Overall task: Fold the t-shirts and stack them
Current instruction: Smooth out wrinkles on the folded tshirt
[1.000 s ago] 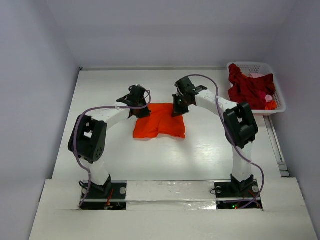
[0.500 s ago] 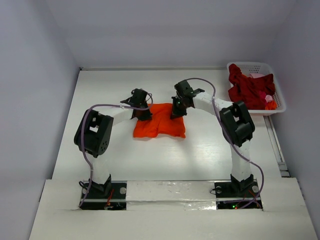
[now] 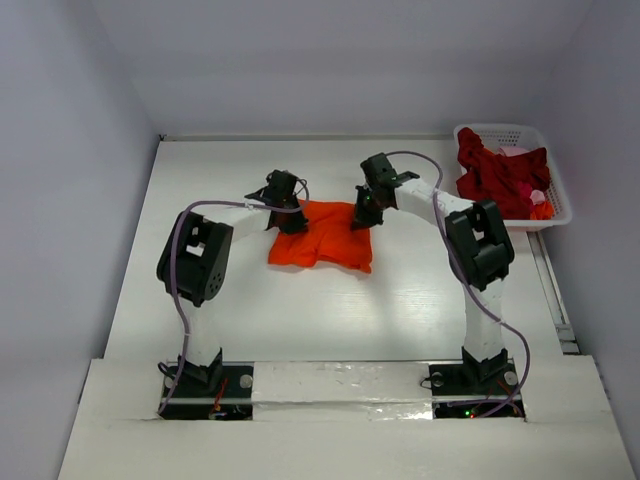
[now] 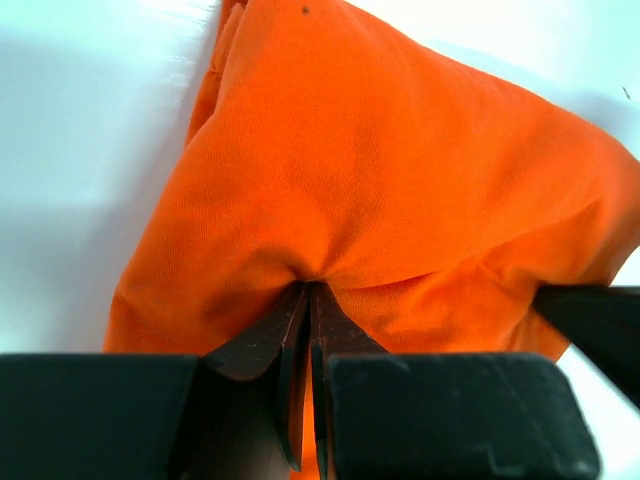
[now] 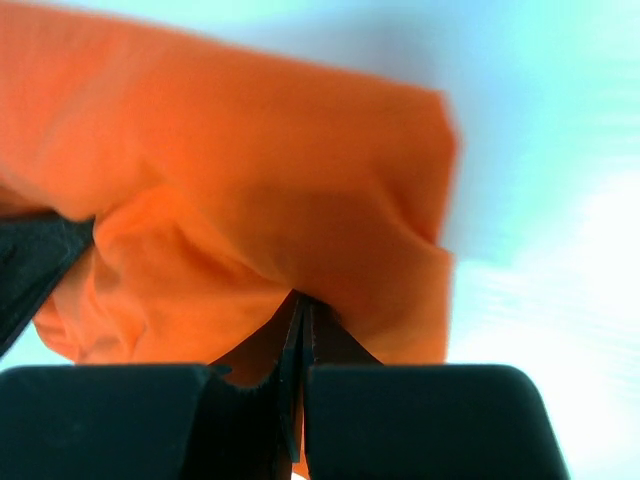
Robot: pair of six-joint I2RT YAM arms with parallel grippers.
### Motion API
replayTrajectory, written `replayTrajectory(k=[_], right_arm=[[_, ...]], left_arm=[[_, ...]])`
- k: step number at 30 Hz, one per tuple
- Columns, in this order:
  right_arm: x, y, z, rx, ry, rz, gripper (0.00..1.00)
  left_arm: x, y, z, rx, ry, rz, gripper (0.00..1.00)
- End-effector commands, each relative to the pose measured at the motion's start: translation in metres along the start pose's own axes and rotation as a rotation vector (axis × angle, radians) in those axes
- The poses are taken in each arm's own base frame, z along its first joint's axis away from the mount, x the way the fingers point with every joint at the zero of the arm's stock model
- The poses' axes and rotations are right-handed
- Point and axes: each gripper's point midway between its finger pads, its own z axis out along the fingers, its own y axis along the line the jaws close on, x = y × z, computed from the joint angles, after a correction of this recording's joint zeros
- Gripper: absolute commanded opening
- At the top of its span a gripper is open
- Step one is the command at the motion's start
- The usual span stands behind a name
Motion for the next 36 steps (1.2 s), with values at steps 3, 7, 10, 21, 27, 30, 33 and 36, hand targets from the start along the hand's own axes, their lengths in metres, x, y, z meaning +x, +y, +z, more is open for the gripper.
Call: replayTrajectory(k=[3, 7, 10, 21, 27, 30, 33, 36], right_arm=[[-0.038, -0.002, -0.008, 0.005, -0.065, 0.016, 0.00], [-0.056, -0.006, -0.012, -0.004, -0.083, 0.025, 0.00], [-0.057, -0.008, -0.008, 0.004, -0.070, 0.011, 0.00], [-0.071, -0.010, -0.003, -0.006, -0.067, -0.011, 0.00], [-0.090, 0.005, -0.047, -0.021, -0.165, -0.055, 0.00], [-0.082, 0.007, -0.057, -0.019, -0.171, -0.073, 0.00], [-0.059, 0.015, -0.056, -0.002, -0.142, -0.111, 0.00], [-0.040, 0.022, -0.053, 0.024, -0.127, -0.156, 0.00]], left_arm=[[-0.004, 0.010, 0.005, -0.054, 0.025, 0.006, 0.03], [-0.011, 0.009, 0.005, -0.050, 0.020, -0.001, 0.03], [-0.012, 0.006, 0.004, -0.044, 0.020, -0.001, 0.03], [-0.016, 0.007, 0.002, -0.043, 0.023, -0.006, 0.03], [-0.015, 0.009, 0.000, -0.048, 0.021, -0.001, 0.03], [-0.014, 0.010, 0.005, -0.052, 0.026, -0.002, 0.03], [-0.014, 0.009, 0.007, -0.046, 0.027, -0.008, 0.03], [-0.014, 0.009, 0.007, -0.046, 0.029, -0.007, 0.03]])
